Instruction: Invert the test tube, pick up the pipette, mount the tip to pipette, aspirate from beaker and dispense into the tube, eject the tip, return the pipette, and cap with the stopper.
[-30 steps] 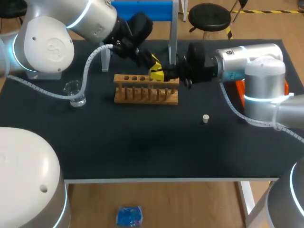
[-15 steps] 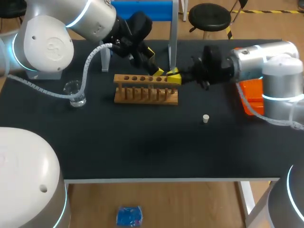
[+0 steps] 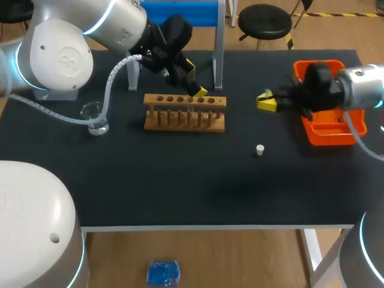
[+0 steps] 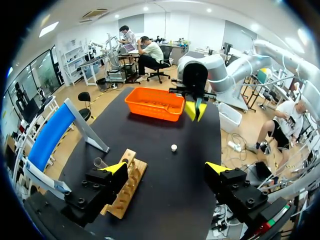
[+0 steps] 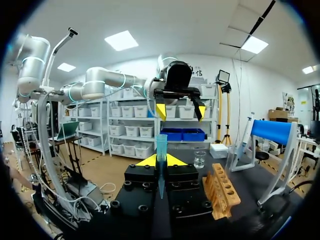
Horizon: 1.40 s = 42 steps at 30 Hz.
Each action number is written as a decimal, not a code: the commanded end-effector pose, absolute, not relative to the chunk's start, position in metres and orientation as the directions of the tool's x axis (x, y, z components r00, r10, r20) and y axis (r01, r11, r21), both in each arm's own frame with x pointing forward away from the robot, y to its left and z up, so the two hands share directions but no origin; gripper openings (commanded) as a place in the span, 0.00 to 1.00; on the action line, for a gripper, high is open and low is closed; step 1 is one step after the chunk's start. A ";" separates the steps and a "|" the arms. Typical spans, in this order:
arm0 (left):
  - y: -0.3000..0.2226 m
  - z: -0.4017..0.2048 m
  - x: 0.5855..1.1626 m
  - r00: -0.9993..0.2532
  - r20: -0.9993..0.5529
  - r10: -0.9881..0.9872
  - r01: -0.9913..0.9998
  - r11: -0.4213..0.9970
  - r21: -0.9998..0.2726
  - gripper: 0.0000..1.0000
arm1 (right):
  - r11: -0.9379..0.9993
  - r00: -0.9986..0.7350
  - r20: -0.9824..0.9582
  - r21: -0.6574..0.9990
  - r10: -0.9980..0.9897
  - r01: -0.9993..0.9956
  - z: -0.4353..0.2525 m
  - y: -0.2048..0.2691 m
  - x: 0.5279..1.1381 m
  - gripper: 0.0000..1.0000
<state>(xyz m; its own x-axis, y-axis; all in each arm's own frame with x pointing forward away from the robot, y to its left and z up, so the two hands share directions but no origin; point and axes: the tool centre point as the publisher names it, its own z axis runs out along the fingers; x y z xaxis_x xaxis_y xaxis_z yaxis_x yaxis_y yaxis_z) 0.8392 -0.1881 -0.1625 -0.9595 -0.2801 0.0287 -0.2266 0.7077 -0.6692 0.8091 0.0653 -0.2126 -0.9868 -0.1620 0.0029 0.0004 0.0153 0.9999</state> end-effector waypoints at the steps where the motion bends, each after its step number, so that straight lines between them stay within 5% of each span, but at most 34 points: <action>1: -0.188 -0.162 0.840 -0.960 0.031 -0.278 -0.227 0.709 -0.668 1.00 | 0.014 -0.989 -0.003 1.000 -0.149 -0.005 -0.213 0.037 0.803 0.00; 42: -0.188 -0.162 0.840 -0.960 0.031 -0.278 -0.227 0.709 -0.668 1.00 | 0.019 -0.985 0.098 0.995 -0.141 0.096 -0.232 0.006 0.791 0.00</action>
